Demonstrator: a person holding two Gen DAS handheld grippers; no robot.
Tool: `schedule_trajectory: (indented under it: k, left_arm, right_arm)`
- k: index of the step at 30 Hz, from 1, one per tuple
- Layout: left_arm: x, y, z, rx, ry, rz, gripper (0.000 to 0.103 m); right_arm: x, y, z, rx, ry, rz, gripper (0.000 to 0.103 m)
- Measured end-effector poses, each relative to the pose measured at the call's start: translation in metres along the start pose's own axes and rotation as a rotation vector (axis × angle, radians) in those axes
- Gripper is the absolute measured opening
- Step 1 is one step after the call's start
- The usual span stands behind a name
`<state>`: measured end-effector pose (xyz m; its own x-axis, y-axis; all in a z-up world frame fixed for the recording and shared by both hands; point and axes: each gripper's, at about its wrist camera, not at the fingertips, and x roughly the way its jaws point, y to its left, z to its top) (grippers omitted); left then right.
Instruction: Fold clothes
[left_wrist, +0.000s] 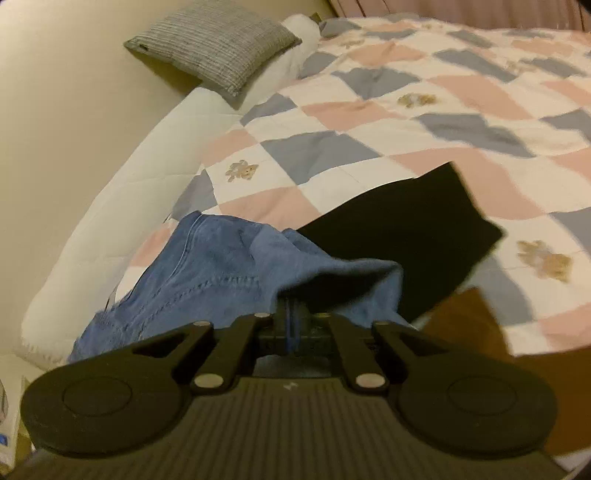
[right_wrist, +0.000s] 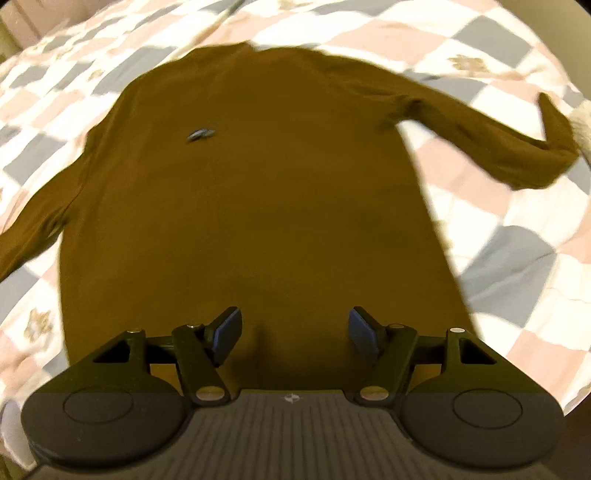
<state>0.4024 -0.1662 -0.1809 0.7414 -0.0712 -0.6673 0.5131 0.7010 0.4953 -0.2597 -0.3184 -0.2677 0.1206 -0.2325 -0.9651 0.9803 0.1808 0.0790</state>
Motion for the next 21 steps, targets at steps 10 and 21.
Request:
schedule_trajectory:
  k: [10,21]
  left_arm:
    - [-0.188,-0.164,-0.094,-0.018,0.152,-0.507,0.020]
    - [-0.328,-0.359,-0.160,0.146,0.221,-0.632,0.028]
  right_arm:
    - [-0.024,-0.232,0.085,0.255,-0.256,-0.052,0.055]
    - [0.038,-0.364,0.120,-0.745,-0.217,-0.343,0.047]
